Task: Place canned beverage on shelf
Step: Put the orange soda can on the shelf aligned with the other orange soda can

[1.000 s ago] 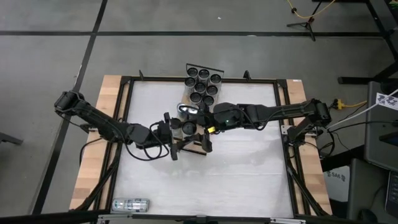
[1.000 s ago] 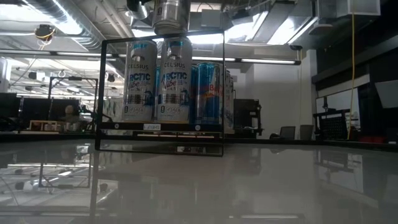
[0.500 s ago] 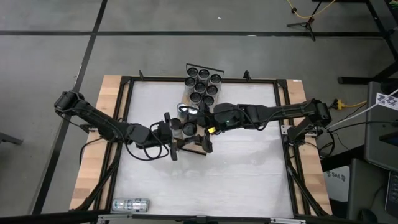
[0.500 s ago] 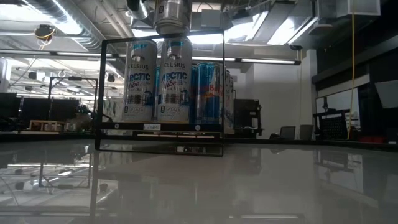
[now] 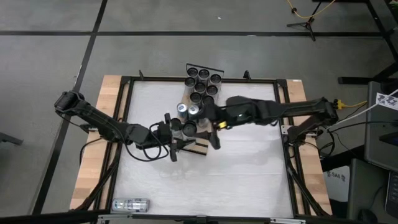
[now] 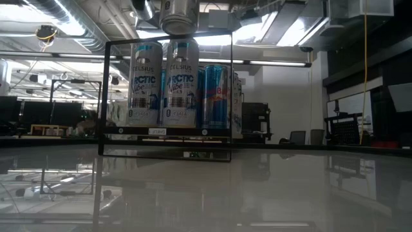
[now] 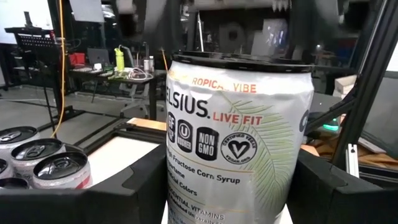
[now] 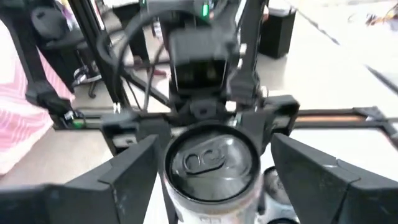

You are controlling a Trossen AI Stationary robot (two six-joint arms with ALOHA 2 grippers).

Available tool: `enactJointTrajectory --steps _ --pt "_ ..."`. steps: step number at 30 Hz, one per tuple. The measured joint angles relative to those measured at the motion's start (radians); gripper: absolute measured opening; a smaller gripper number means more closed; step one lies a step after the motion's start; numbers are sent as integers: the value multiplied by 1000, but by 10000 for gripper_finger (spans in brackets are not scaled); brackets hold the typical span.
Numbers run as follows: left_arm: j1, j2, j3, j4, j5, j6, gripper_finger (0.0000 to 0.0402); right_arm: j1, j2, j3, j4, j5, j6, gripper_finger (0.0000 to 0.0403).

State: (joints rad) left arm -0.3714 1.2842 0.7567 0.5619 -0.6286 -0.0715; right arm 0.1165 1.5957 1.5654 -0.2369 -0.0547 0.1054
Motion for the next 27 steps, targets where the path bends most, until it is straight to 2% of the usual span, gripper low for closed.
enactJointTrajectory --steps 8,15,19,23,27 --pt "34 -46 0 59 -43 63 234 0 -146 0 -63 34 -8 303" --pt "152 -217 0 45 -36 196 234 0 -273 0 -175 111 -67 303" --pt "244 -332 0 -63 5 245 234 -15 -326 -11 -232 121 -85 303" --pt "350 -423 -22 -206 45 218 234 -52 -377 -98 -228 102 -85 303" --pt "454 -464 -125 -201 106 173 234 -110 -424 -255 -145 95 -59 303"
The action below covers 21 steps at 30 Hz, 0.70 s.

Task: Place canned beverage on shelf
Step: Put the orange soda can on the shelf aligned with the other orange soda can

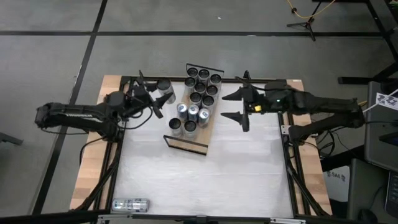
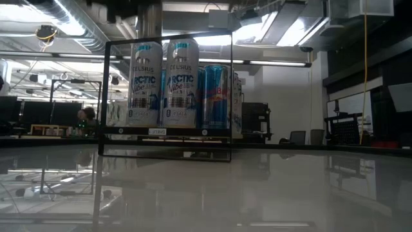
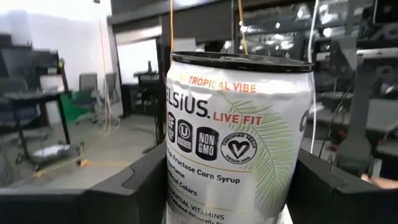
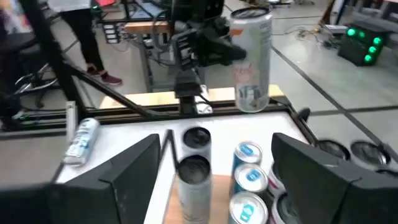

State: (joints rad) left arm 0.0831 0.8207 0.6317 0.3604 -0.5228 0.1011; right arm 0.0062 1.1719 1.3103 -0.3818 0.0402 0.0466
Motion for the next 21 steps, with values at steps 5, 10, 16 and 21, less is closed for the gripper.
enactJointTrajectory --steps 5,10,16,21 --pt "135 -4 -173 137 109 -50 234 -94 -36 -225 219 -109 66 303" --pt "257 18 -321 298 204 -99 234 -170 -32 -394 419 -217 130 303" --pt "344 59 -391 416 280 -123 234 -213 -29 -511 535 -227 135 303" --pt "372 144 -391 507 341 -127 234 -210 -29 -546 566 -227 133 303"
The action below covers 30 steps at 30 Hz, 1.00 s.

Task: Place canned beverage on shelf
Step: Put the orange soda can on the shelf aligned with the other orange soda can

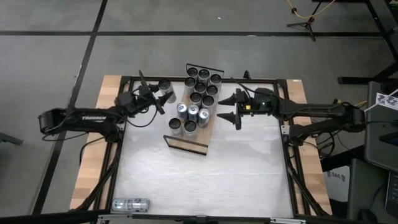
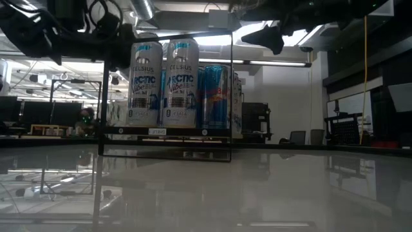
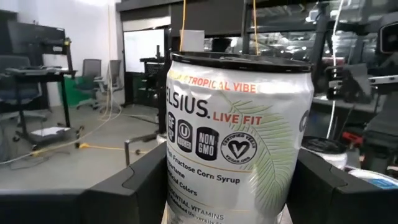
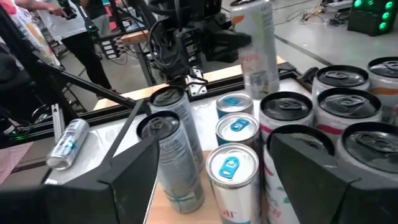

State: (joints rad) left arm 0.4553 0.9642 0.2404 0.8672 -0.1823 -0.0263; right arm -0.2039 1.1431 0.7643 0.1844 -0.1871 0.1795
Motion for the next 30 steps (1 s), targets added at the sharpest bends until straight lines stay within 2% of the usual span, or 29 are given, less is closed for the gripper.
enactJointTrajectory --steps 7,13,21,30 --pt "6 152 0 172 17 -17 234 0 0 -4 2 0 0 303" --pt "6 277 10 252 16 -26 234 1 0 -4 1 -1 -1 303" --pt "6 399 87 256 19 -25 234 1 0 -4 -2 -1 -1 303" --pt "5 445 109 248 20 -25 234 1 0 -4 -3 -1 -2 303"
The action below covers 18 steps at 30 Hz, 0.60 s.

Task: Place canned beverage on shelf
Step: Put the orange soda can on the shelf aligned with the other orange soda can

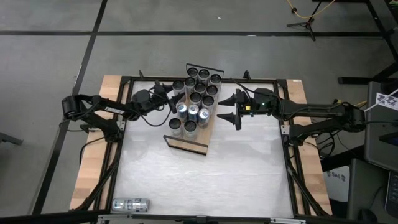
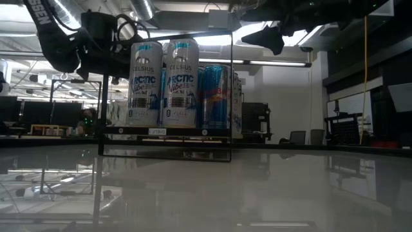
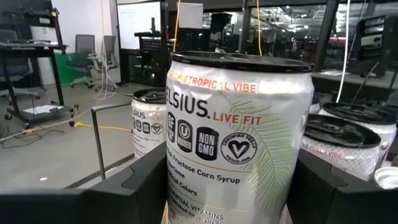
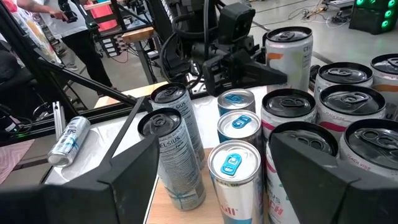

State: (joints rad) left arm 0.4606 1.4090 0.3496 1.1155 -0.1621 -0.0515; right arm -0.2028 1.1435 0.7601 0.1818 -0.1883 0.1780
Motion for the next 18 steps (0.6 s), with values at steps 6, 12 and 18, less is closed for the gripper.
enactJointTrajectory --steps 6,12,18 --pt "0 0 0 -10 0 0 234 0 0 0 0 0 0 303" --pt "-1 0 0 -20 0 -7 234 0 0 0 -1 0 0 303" --pt "-1 0 0 -23 0 -28 234 0 1 0 -1 0 0 303"
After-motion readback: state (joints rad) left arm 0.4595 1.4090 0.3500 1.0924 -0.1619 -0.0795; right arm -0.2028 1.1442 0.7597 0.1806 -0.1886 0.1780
